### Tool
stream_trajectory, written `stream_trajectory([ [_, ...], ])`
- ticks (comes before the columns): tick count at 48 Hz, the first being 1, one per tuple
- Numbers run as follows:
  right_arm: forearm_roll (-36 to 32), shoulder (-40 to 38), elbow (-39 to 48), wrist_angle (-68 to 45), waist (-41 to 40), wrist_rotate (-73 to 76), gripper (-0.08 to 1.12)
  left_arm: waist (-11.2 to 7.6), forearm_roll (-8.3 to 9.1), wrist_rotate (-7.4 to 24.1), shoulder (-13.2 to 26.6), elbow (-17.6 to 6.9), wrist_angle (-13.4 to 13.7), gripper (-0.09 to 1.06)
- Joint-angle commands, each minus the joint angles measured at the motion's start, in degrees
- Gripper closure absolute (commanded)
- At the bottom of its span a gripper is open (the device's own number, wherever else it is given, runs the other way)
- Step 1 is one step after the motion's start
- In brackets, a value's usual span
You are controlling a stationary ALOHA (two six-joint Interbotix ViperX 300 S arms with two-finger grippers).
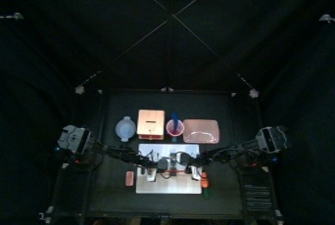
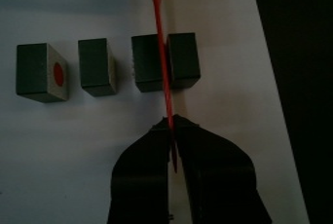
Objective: Place sushi on board then cut the sushi with the knife then place the pieces on the plate
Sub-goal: Cut the sushi into 4 pieces
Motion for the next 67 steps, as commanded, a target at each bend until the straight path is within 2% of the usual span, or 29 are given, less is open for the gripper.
stream_trajectory([
  [1, 0.5, -0.2, -1.1, 0.0, 0.4, 0.1, 0.72, -0.18, -0.62, 0.1, -0.4, -0.9, -0.2, 0.53],
  [17, 2.4, 0.4, -2.1, 0.2, 2.4, 0.2, 0.72, -0.18, -0.88, -0.1, -0.8, -1.2, 0.6, 0.53],
  [33, 3.3, -0.2, -2.3, 0.3, 3.4, 0.1, 0.72, -1.05, -1.49, 0.3, -1.4, -1.4, 0.6, 0.53],
  [47, 2.5, -5.8, -1.9, 2.3, 2.7, 0.1, 0.72, -0.18, -0.62, 0.3, -6.2, -1.1, 0.6, 0.47],
  [52, 1.8, -8.8, -1.6, 4.2, 1.2, 0.1, 0.72, 0.53, 0.7, 0.3, -8.2, -0.5, 0.6, 0.41],
  [61, 1.2, -13.5, -0.5, 8.0, -1.5, 0.2, 0.72, 1.67, 5.01, 0.2, -11.4, 0.7, 0.6, 0.23],
  [67, 1.5, -18.4, 1.2, 11.7, -3.4, 0.3, 0.72, 2.81, 7.21, 0.3, -13.7, 1.2, 0.6, 0.13],
])
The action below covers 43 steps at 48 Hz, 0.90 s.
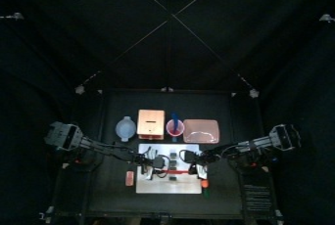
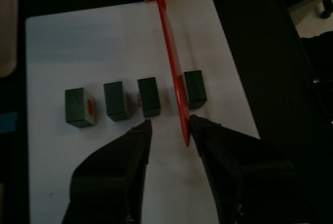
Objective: Place sushi on board then cut the sushi with the knife then place the pieces on the plate
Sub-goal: Cut the sushi into 4 pieces
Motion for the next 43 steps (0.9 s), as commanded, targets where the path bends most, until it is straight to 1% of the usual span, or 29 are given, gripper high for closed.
stream_trajectory([
  [1, 0.3, -5.7, 1.0, 2.5, -1.5, 0.1, 0.72, 1.32, 2.11, 0.1, -3.3, -0.2, -0.2, 0.13],
  [7, 1.3, -11.0, 4.2, 4.8, -2.8, 0.1, 0.72, 2.46, 4.04, -0.1, -5.3, 1.5, -0.7, 0.12],
  [9, 1.7, -12.8, 5.5, 5.4, -3.4, 0.2, 0.72, 2.99, 4.31, -0.1, -5.9, 2.0, -1.1, 0.12],
  [12, 2.5, -15.6, 7.6, 6.2, -4.5, 0.2, 0.72, 3.96, 4.22, -0.1, -6.5, 2.8, -2.3, 0.12],
  [16, 3.0, -19.7, 10.5, 7.6, -6.3, 0.2, 0.71, 5.19, 4.39, -0.1, -6.8, 4.0, -4.7, 0.12],
  [26, 3.1, -26.3, 15.5, 14.1, -12.5, 0.4, 0.71, 8.17, 4.39, 0.2, -6.8, 5.7, -10.8, 0.12],
  [33, 2.1, -28.0, 17.1, 19.1, -16.3, 0.4, 0.71, 10.02, 4.22, 0.0, -6.8, 6.9, -14.9, 0.12],
  [41, -1.8, -28.4, 18.1, 20.2, -19.2, 0.3, 0.71, 11.16, 4.13, 0.0, -6.4, 8.0, -20.0, 0.12],
  [43, -2.1, -28.4, 18.3, 20.3, -19.6, 0.3, 0.71, 11.34, 4.13, 0.0, -6.2, 8.2, -20.9, 0.12],
])
